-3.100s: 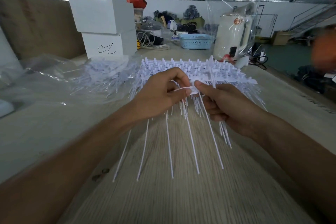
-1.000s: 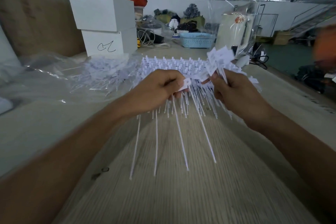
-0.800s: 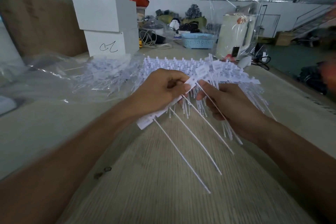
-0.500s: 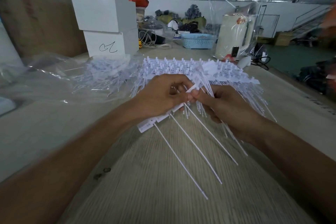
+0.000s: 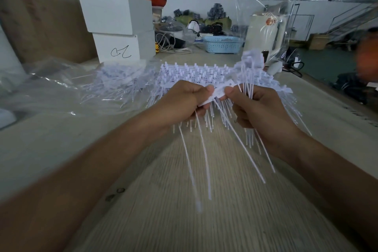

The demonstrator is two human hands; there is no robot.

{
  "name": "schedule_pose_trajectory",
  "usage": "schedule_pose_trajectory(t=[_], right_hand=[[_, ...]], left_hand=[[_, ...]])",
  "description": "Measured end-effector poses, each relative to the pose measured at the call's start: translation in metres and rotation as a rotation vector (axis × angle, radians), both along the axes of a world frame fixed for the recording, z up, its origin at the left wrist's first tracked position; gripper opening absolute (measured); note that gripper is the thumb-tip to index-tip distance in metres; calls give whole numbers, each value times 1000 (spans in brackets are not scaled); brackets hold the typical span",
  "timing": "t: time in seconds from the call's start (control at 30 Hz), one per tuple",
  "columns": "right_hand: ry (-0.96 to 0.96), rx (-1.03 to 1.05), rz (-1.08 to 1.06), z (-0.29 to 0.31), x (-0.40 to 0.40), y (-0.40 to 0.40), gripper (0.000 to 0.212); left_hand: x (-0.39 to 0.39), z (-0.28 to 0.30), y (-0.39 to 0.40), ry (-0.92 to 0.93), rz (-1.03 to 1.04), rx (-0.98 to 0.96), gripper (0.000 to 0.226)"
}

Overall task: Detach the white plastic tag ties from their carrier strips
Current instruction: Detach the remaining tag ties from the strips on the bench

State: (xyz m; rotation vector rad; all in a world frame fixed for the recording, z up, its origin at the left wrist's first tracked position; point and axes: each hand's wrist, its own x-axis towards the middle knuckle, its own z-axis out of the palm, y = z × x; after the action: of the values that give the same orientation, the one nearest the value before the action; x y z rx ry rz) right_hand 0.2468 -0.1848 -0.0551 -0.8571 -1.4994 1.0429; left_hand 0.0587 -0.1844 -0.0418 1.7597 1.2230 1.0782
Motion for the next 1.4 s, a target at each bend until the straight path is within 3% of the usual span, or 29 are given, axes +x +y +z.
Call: schedule_pose_trajectory(t=[0.17,0.4,0.53,0.7,0.8,0.93,1.03,1.1,1.2,1.3,1.4], right_hand=[[29,131,188,8,5,-2,22],[-239,344,199,16,14,-10,21],[-414,428,176,17,16,-9,44],[-700,601,-6,17,10,-2,36],[-765,684,-44,13,11,1,27],[-797,632,-29,13,13,3,38],[-844,628,-10,13,17,4,18],[-891,615,-42,13,17,4,29],[-930,646,-128,11,17,5,26],[-1022,575,-139,7,15,5,15],[-1045,534,-188,8,16,6,24]], left_hand=[[-7,4,0,-303,-295,-105,39],[-14,1,5,-338,-513,-275,30],[-14,0,5,-143,-499,-210,36],[-15,5,2,7,-348,-116,49],[-17,9,1,106,-334,-95,53],[-19,16,-2,206,-278,-25,58],[-21,17,1,317,-155,57,47],[-20,16,3,372,-99,108,46],[-20,15,6,402,-60,159,50],[-20,10,11,528,30,241,41],[-21,8,10,694,171,304,38]])
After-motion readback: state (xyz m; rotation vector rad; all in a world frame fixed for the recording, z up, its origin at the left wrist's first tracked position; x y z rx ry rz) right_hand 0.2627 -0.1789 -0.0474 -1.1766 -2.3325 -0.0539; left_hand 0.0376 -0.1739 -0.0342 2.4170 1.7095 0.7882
